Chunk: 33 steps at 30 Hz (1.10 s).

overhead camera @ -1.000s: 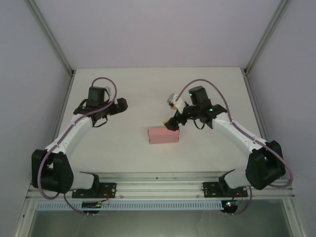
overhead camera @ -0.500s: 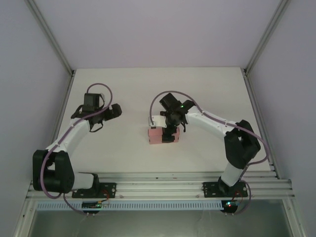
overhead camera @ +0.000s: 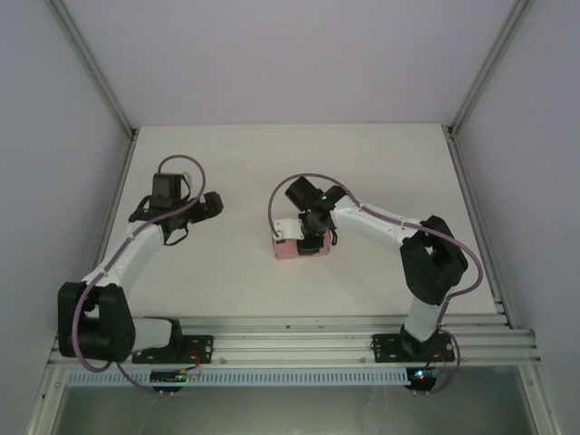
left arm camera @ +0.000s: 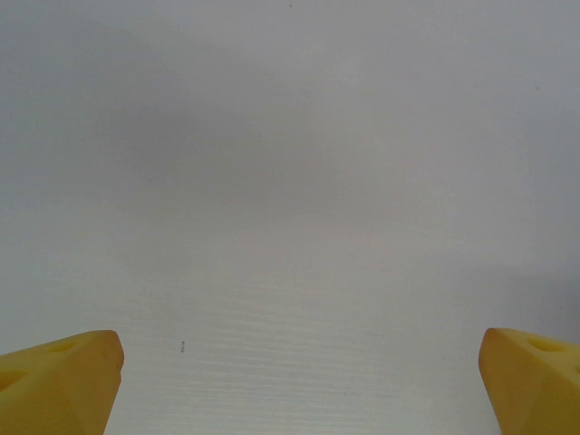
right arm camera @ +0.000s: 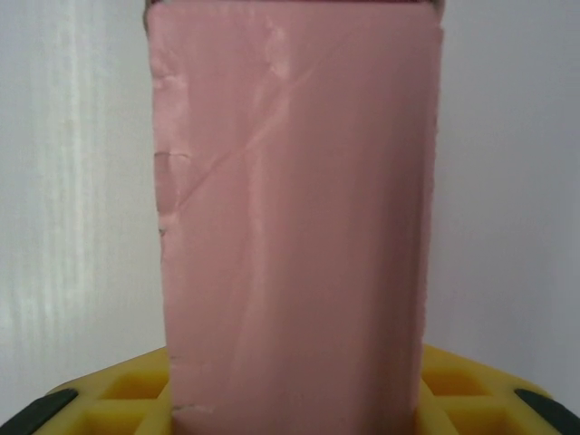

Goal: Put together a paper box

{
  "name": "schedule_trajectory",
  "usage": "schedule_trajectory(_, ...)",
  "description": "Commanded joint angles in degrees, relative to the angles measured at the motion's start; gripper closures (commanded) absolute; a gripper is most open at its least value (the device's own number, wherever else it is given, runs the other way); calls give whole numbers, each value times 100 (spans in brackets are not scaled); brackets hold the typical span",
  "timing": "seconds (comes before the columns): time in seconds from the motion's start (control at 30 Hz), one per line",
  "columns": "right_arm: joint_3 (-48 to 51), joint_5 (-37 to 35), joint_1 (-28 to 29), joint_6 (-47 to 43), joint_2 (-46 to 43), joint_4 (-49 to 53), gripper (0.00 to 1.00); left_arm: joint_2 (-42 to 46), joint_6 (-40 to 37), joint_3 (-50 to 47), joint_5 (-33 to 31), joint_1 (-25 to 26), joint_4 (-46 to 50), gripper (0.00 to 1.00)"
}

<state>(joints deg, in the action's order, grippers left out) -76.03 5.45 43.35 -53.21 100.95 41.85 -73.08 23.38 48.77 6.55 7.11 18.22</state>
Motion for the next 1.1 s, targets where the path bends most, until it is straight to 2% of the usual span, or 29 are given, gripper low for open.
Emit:
schedule_trajectory(0.0, 226, -1024, 29, 271, -445, -816, 65, 194, -60, -115, -66, -41, -87, 1)
schedule_trajectory(0.1, 693, -2078, 57, 502, -738, -2447, 63, 240, -44, -183, -118, -43, -134, 0)
schedule_trajectory(0.13, 906, -2390, 61, 509, -778, -3084, 65, 243, -31, -195, -110, -42, -147, 0)
schedule_trajectory(0.2, 1219, -2698, 64, 195, -781, -4132, 65, 236, -9, -226, -141, -43, -160, 0)
schedule_trajectory(0.37, 1809, -2329, 24, -694, -454, -5689, 67, 192, 0, -254, -147, -42, -187, 0)
schedule_trajectory(0.53, 2024, -2095, -33, -1026, 5, -6210, 62, 183, 3, -292, -176, -40, -219, 1)
schedule_trajectory(0.63, 2158, -1886, -29, -1134, 121, -6114, 58, 168, -27, -294, -195, -38, -221, 0)
schedule_trajectory(0.73, 2089, -2136, -26, -1094, 212, -5652, 54, 172, -39, -297, -215, -43, -206, 1)
schedule_trajectory(0.83, 2023, -2306, 70, -781, 184, -4878, 27, 166, -35, -308, -230, -38, -222, 0)
schedule_trajectory(0.93, 1849, -1962, 168, -242, -31, -3768, 2, 167, -69, -291, -224, -43, -218, 0)
schedule_trajectory(1.07, 1417, -1276, 226, 665, -438, -2197, 1, 181, -100, -309, -233, -41, -233, 0)
